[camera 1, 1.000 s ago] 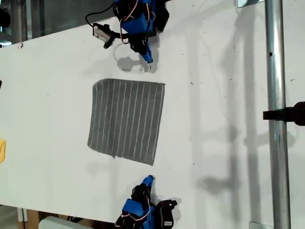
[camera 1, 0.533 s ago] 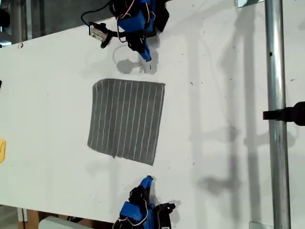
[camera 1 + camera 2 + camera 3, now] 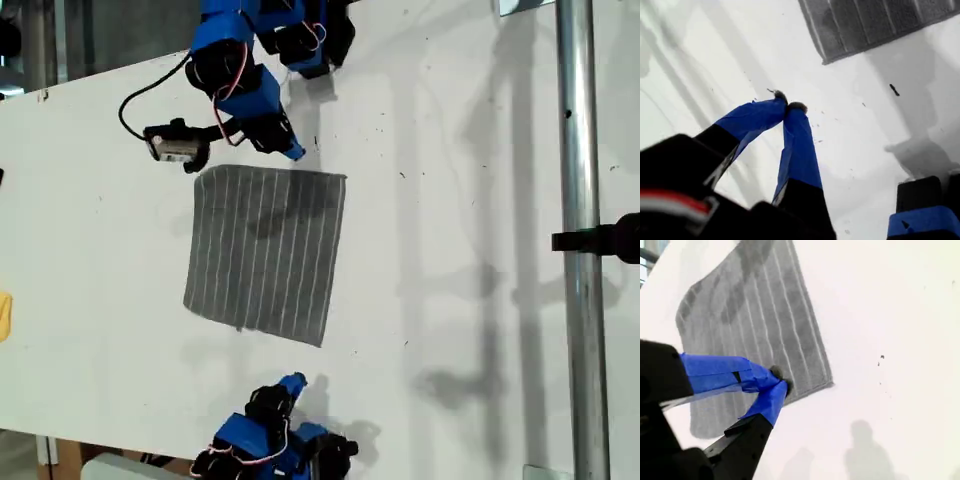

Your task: Grasp corners of a towel and fold twice.

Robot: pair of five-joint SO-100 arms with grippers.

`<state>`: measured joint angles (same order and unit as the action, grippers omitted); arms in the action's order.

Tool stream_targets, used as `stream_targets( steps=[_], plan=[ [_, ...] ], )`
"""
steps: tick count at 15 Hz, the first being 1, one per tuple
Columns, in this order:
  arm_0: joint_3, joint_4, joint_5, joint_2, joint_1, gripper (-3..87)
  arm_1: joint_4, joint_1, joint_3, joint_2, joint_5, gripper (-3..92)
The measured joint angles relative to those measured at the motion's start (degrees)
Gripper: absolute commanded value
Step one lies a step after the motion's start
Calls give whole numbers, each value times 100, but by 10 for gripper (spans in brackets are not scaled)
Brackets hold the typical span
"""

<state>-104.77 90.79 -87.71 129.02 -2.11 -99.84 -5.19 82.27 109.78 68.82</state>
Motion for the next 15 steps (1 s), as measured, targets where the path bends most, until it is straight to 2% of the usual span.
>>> stream_targets(
  steps=[3, 4, 6, 8, 9, 12, 15],
  plan=[
    [1608, 79, 501, -1564, -211, -1, -105, -290, -905, -765, -141, -3],
    [1749, 149, 721, -1670, -211, 103, -105, -299, -940, -800, -264, 96],
    [1775, 387, 1046, -1687, -211, 210, -105, -308, -940, -817, -615, 306],
    [1775, 448, 1354, -1687, -211, 250, -105, -237, -940, -826, -1055, 394],
    [1775, 448, 1459, -1687, -211, 278, -105, -114, -923, -853, -1292, 421],
    [1775, 448, 1626, -1687, -114, 268, -26, 281, -457, -932, -1898, 428],
    [1775, 483, 1723, -1687, -26, 268, 765, 457, 721, -1204, -2312, 415]
  ],
)
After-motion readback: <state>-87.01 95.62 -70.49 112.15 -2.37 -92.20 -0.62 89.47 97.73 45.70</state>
